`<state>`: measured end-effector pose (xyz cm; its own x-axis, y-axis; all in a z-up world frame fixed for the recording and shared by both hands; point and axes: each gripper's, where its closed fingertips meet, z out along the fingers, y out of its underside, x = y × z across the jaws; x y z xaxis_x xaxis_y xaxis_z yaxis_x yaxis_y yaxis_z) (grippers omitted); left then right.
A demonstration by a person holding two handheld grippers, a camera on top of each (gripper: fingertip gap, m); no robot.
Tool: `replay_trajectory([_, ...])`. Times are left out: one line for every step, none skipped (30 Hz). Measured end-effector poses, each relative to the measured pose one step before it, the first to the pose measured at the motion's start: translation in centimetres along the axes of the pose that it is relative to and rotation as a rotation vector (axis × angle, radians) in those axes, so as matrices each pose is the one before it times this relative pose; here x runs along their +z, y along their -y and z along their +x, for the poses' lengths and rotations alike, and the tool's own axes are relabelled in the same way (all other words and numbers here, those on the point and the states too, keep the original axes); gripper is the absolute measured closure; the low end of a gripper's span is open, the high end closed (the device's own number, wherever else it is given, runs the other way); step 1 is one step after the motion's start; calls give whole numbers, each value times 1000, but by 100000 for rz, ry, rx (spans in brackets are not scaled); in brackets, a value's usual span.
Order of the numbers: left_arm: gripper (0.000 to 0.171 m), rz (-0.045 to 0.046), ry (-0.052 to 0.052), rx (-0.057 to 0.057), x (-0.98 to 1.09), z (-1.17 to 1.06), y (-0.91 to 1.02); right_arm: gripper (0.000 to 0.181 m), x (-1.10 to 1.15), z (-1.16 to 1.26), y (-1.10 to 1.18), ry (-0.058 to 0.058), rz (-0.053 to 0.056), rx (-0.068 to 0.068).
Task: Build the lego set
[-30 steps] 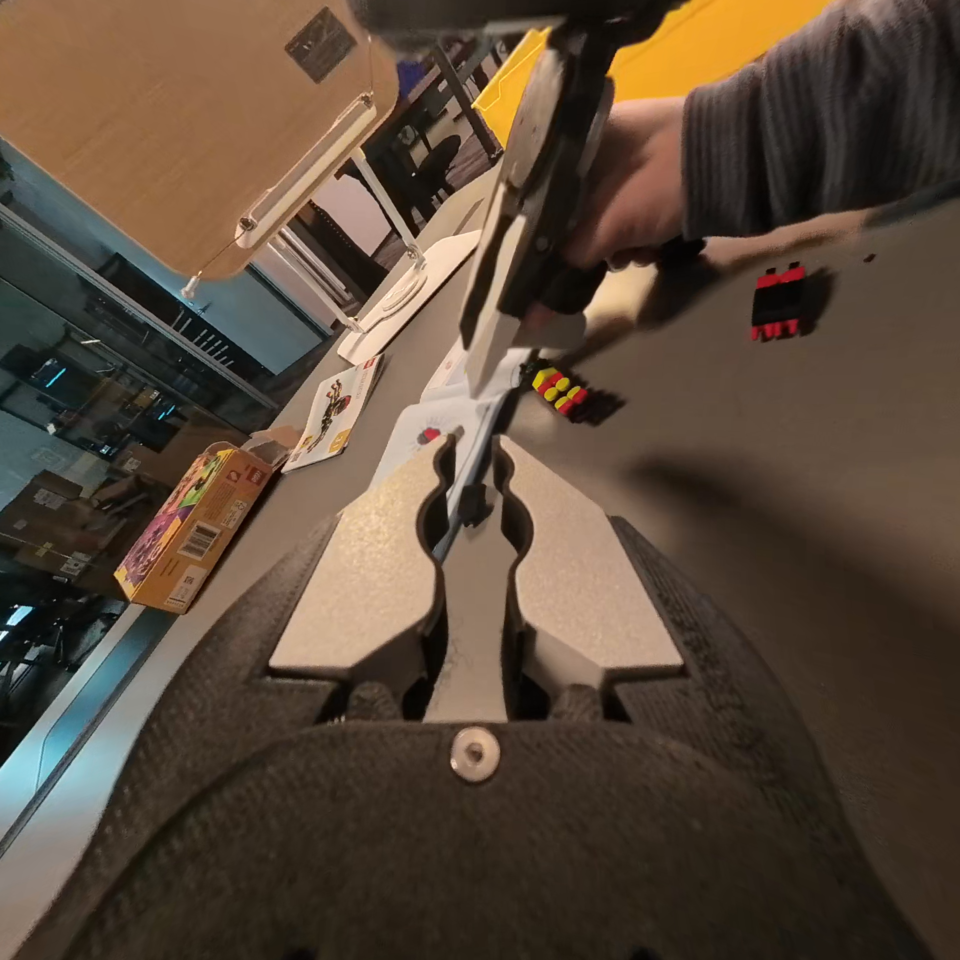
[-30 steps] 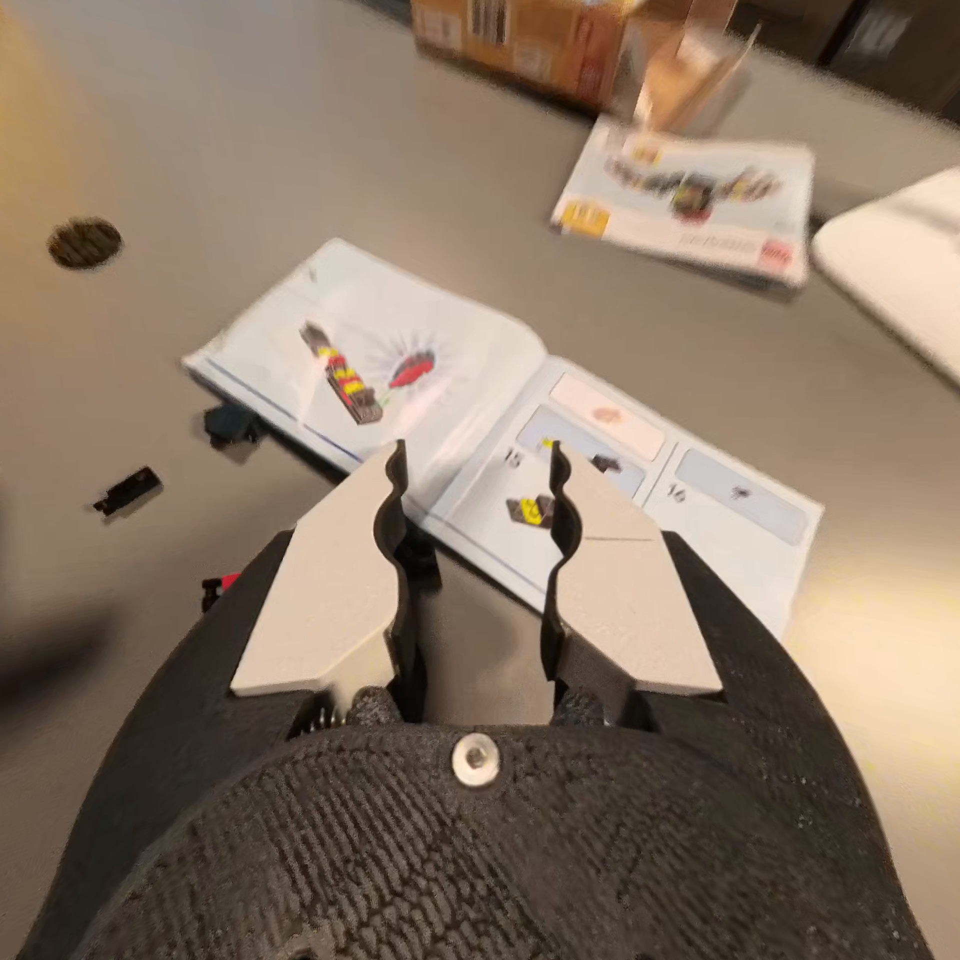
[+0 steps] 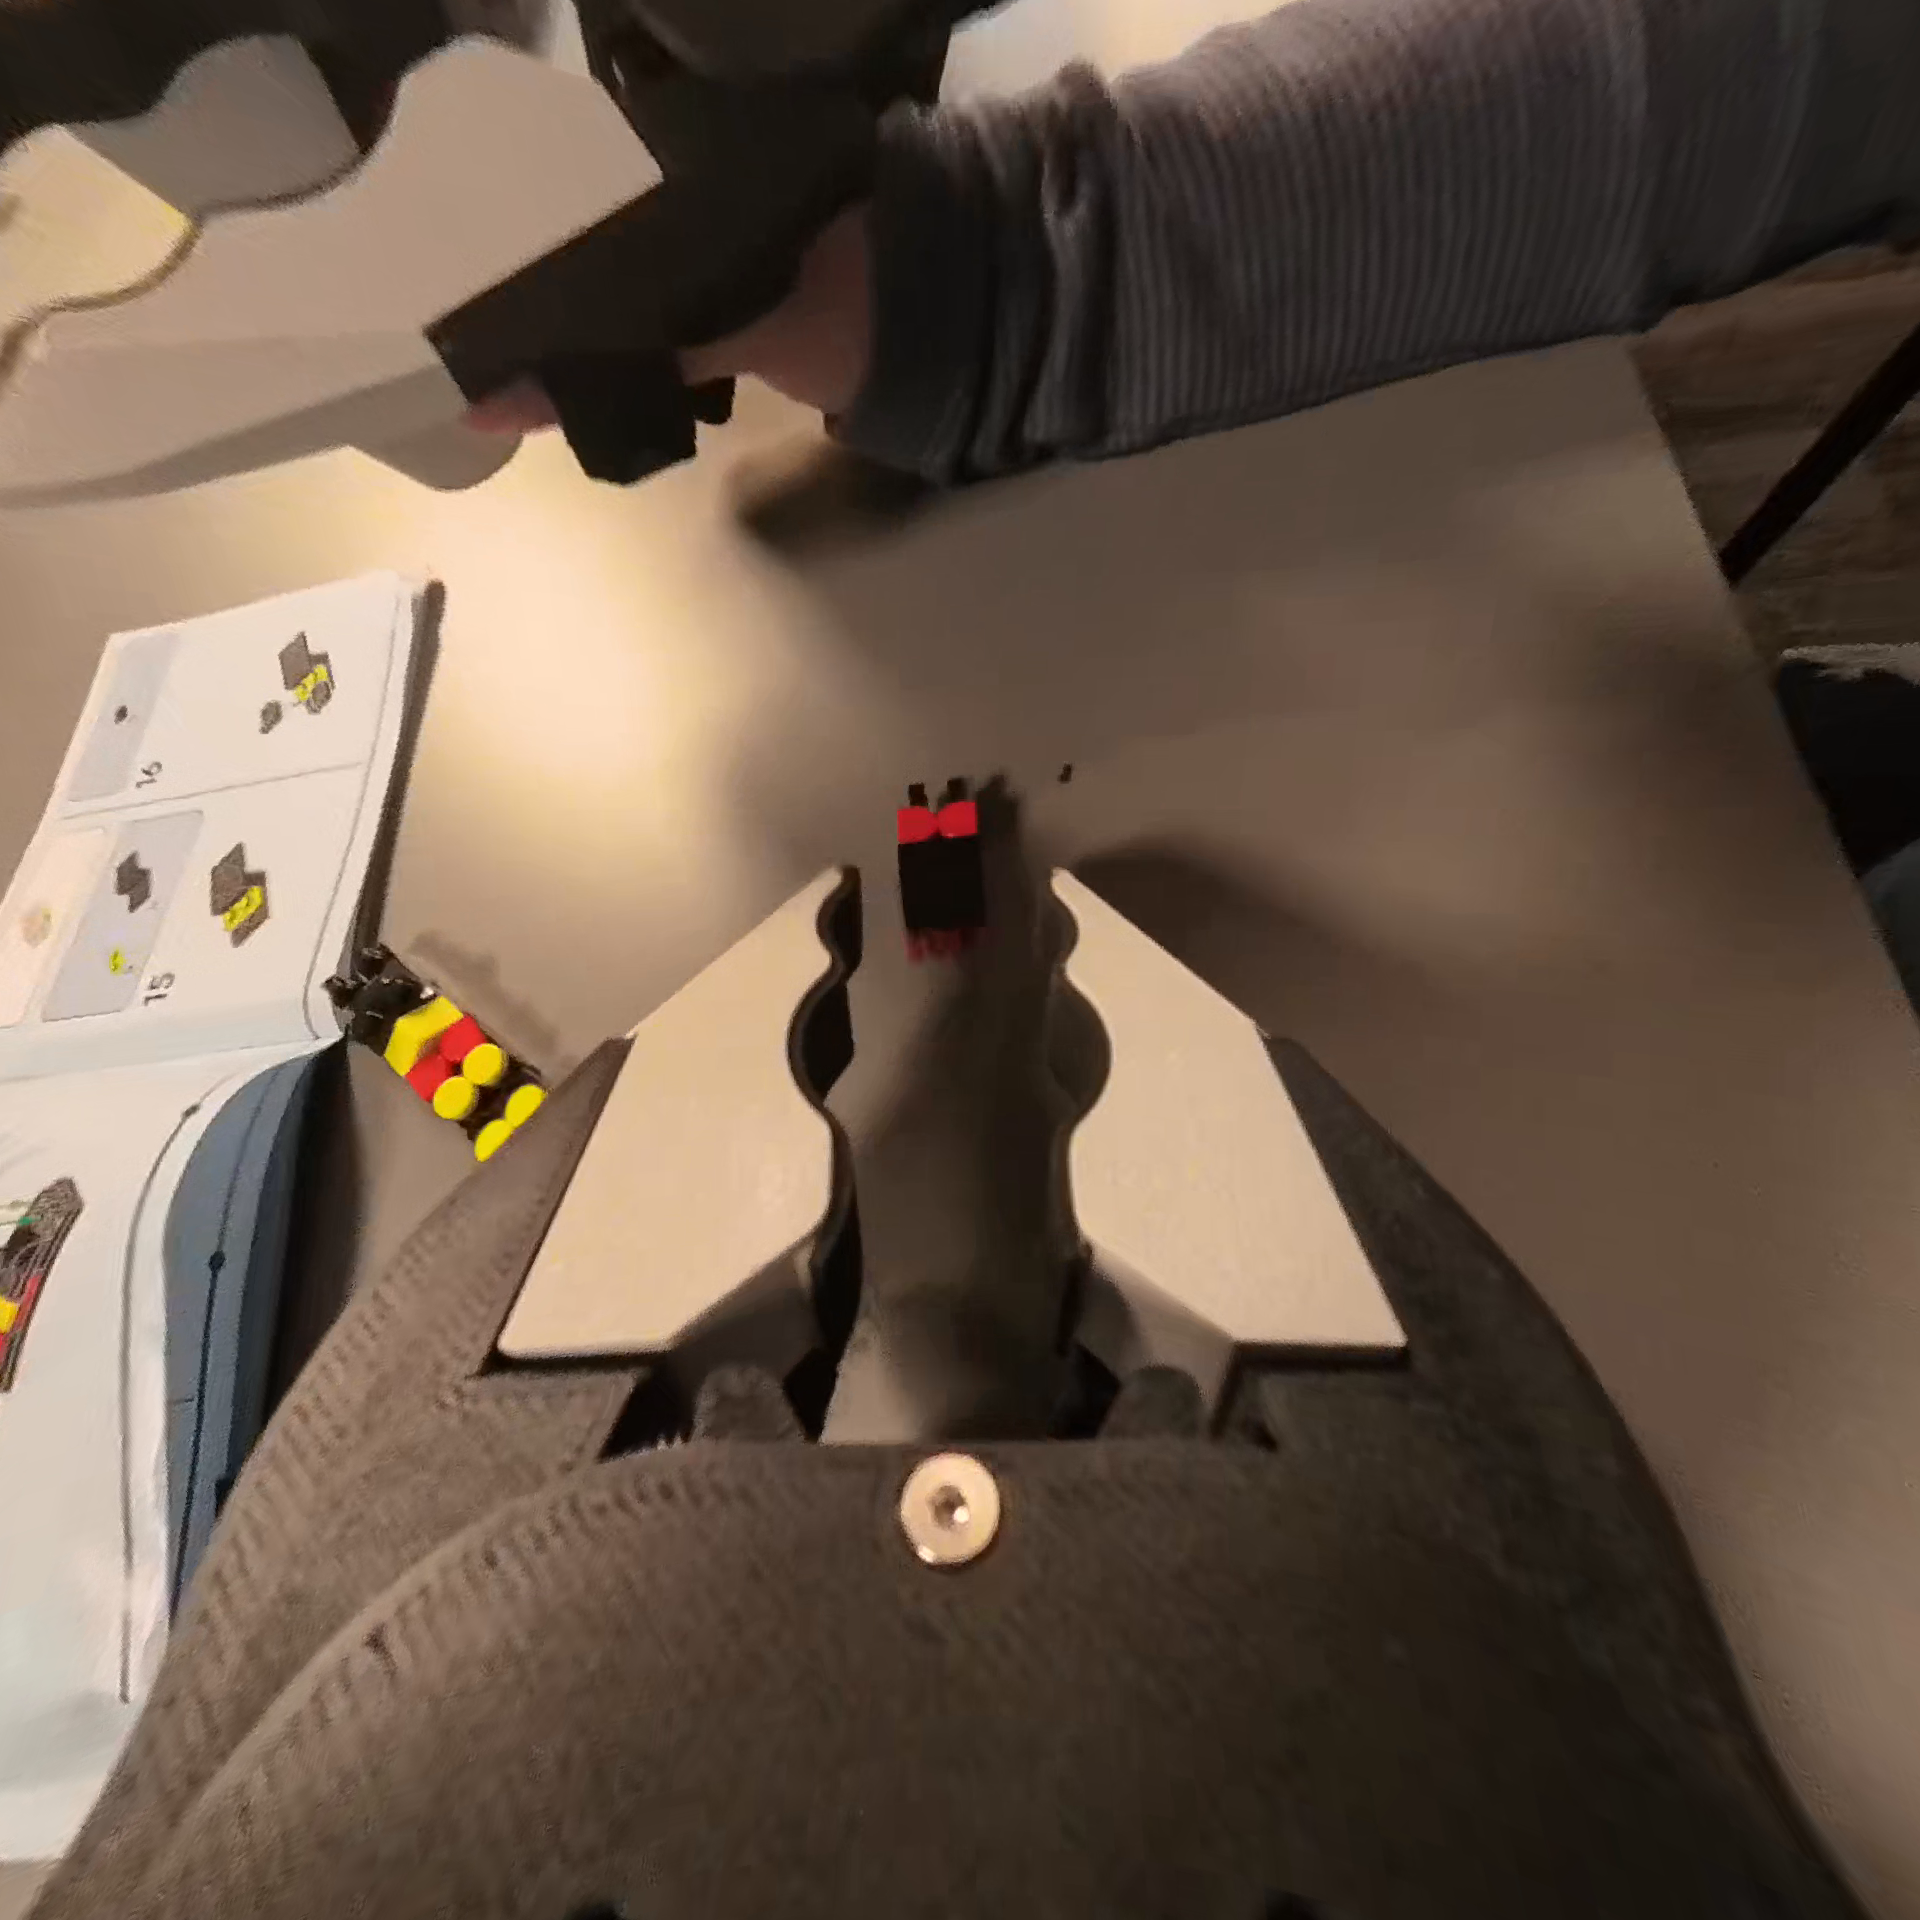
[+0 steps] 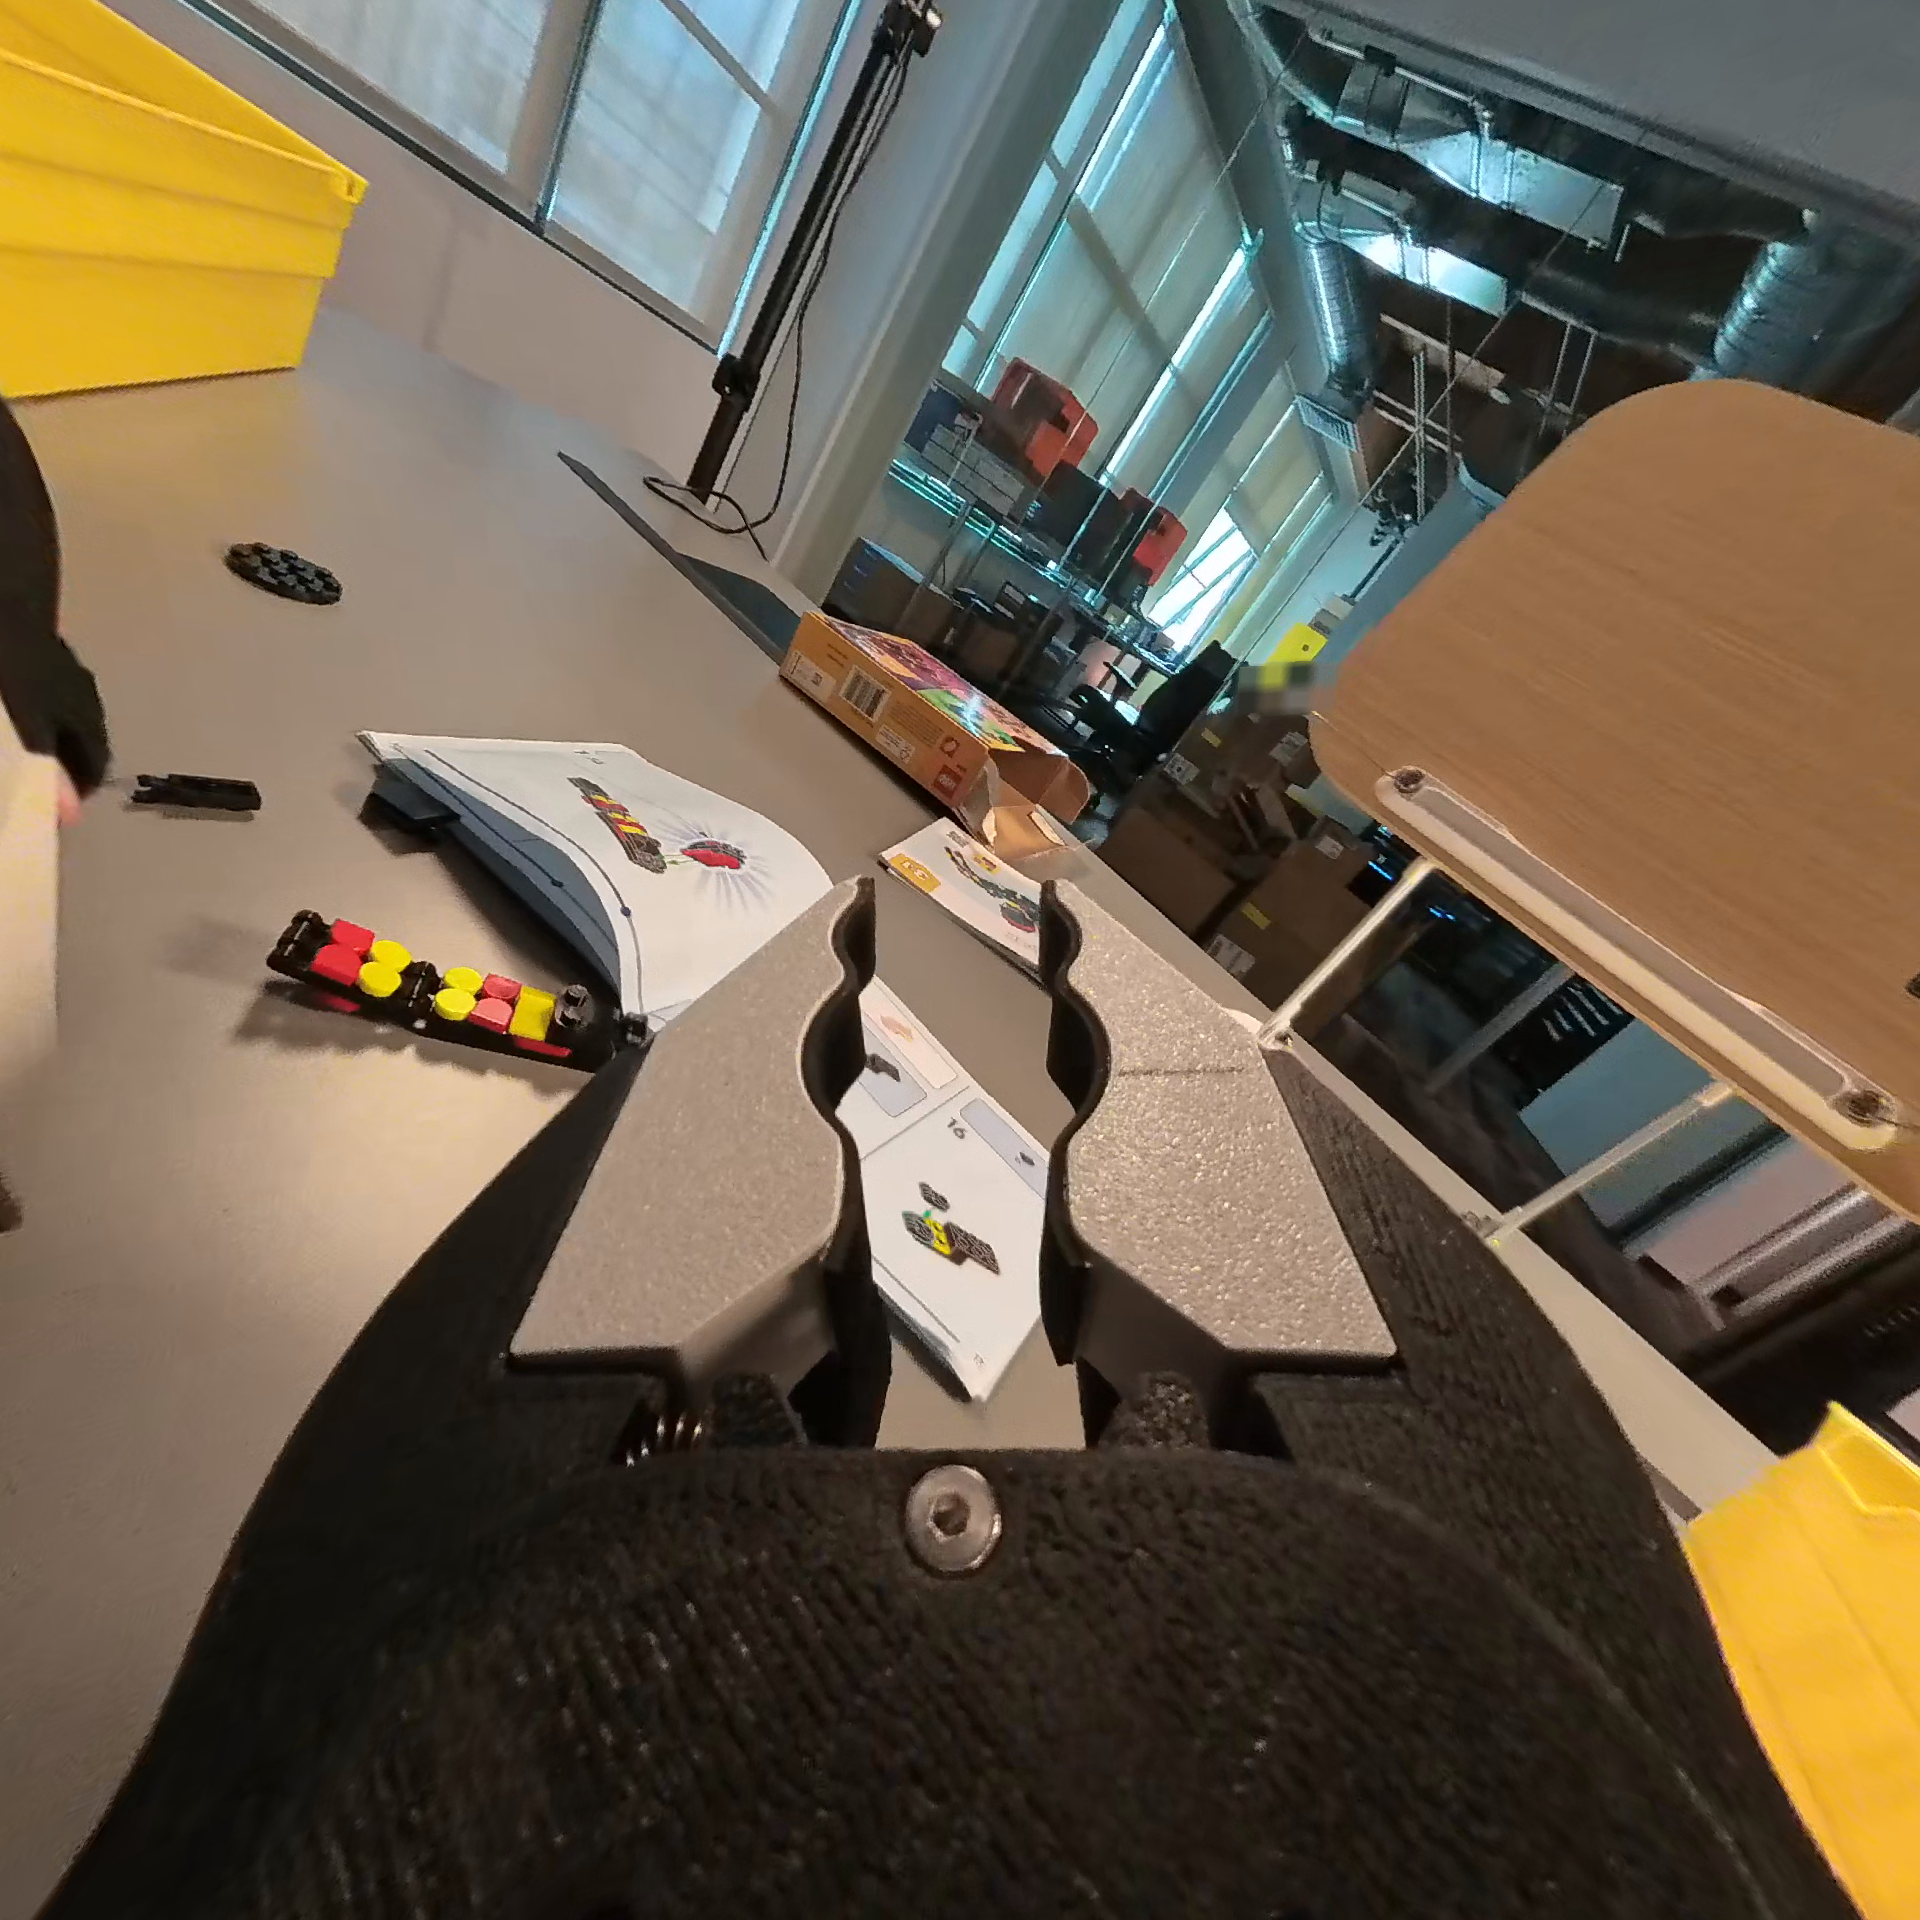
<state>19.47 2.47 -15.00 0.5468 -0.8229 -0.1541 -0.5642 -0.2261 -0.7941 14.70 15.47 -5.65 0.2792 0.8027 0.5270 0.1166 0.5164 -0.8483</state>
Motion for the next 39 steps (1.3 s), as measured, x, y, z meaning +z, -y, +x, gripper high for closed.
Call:
replay_trajectory([137, -2792, 236, -143, 255, -33, -329, 152, -103, 169, -28, -346, 112, 785])
replay_trajectory([136, -1786, 445, -331, 192, -70, -171, 152, -98, 187, -13, -439, 222, 1059])
replay_trajectory([137, 196, 321, -598, 87, -86, 83, 152, -50, 161, -22, -260, 221, 1283])
replay_trajectory([139, -309, -401, -363, 87, -7, 1, 152, 8, 120, -70, -11, -32, 1361])
replay_trajectory([141, -308, -566, -577, 50, 1, -19, 152, 23, 87, -109, 12, -239, 1187])
replay_trajectory([142, -301, -501, -780, 38, -19, -32, 152, 17, 84, -77, -11, -158, 818])
replay_trajectory([144, -339, -614, -842, 22, -10, -48, 152, 12, 53, -50, 25, -45, 644])
replay_trajectory([147, -335, -677, -719, 35, 10, -45, 152, -3, 27, -11, 72, 47, 564])
replay_trajectory([150, -291, -592, -632, 27, 13, -30, 152, -17, 37, 38, 10, 242, 343])
replay_trajectory([153, -230, -518, -517, 27, 12, -34, 152, -18, 10, 59, 30, 255, 163])
replay_trajectory([155, -194, -439, -478, 18, 5, -24, 152, -3, -2, 28, 48, 79, 99])
replay_trajectory([155, -112, -290, -518, 13, -10, -21, 152, -6, -18, -2, 75, -45, -15])
replay_trajectory([155, -60, -253, -349, 6, -6, -6, 152, 14, -43, -6, 157, -122, -68])
replay_trajectory([155, -12, 20, -140, 3, -15, -1, 152, 21, -53, -20, 237, -198, 1])
replay_trajectory([155, 22, 829, -99, -10, -106, -6, 152, 14, -69, 14, 279, -80, 14])
replay_trajectory([155, 377, 1788, 139, -29, -224, 38, 152, 23, -88, 67, 322, 109, 85])
replay_trajectory([155, 1591, 3229, 551, -133, -399, 196, 152, 9, -127, 109, 543, 198, 351])
replay_trajectory([155, 3342, 5695, 675, -287, -745, 405, 152, 18, -199, 152, 890, 111, 682])
replay_trajectory([155, 4493, 7189, 654, -399, -1003, 521, 151, 7, -285, 186, 1161, -173, 518])
replay_trajectory([155, 4847, 8339, 363, -434, -1244, 551, 152, 19, -329, 210, 1242, -435, 131])
replay_trajectory([156, 4917, 8365, 536, -450, -1300, 530, 153, 20, -371, 240, 1387, -83, 736])
replay_trajectory([155, 4855, 7555, 807, -418, -1196, 512, 153, 37, -484, 334, 2619, 948, 3289])
replay_trajectory([156, 4543, 6579, 927, -390, -1046, 475, 152, 28, -739, 419, 5075, 2038, 6247])
replay_trajectory([156, 4073, 5937, 911, -340, -941, 450, 153, 28, -723, 468, 5738, 2658, 8361])
replay_trajectory([156, 3123, 4865, 684, -271, -778, 381, 152, 11, -556, 504, 4862, 3264, 8851])
replay_trajectory([156, 1998, 3484, 146, -204, -590, 284, 152, -24, -578, 563, 5147, 3972, 8474])
replay_trajectory([156, 1330, 2457, -187, -163, -425, 213, 152, 30, -631, 487, 5621, 3577, 8512])
replay_trajectory([156, 1291, 1787, 107, -135, -286, 214, 151, 109, -581, 282, 5311, 2424, 9108])
replay_trajectory([156, 1342, 1822, 532, -141, -260, 219, 149, 213, -625, 56, 5655, 1110, 9725])
replay_trajectory([156, 1458, 1637, 919, -120, -194, 252, 147, 303, -631, -141, 5612, 43, 9794])
replay_trajectory([156, 1379, 1495, 1138, -109, -138, 239, 145, 321, -529, -226, 4942, -149, 8451])
replay_trajectory([156, 750, 1258, 1461, -67, -77, 131, 145, 324, -380, -319, 3569, -344, 6515])
replay_trajectory([156, 226, 833, 1650, -23, 5, 51, 146, 298, -189, -426, 1984, -888, 4371])
replay_trajectory([156, 2, 568, 1570, 14, 56, 18, 148, 239, -88, -424, 856, -980, 1964])
replay_trajectory([156, -127, 630, 1341, 22, 22, -18, 151, 168, -7, -296, -155, -373, 283])
replay_trajectory([156, -279, 921, 985, 6, -43, -53, 153, 50, 238, -112, -1735, 95, -92])
replay_trajectory([156, 454, -324, 735, -5, 104, 57, 154, 12, 398, -211, -2580, -1048, 423])
replay_trajectory([156, 331, -3, 162, -20, 43, 100, 155, -21, 653, -280, -4059, -1639, 831])
replay_trajectory([156, 637, 578, 551, -30, -62, 133, 153, 8, 364, -227, -1940, -1092, 455])
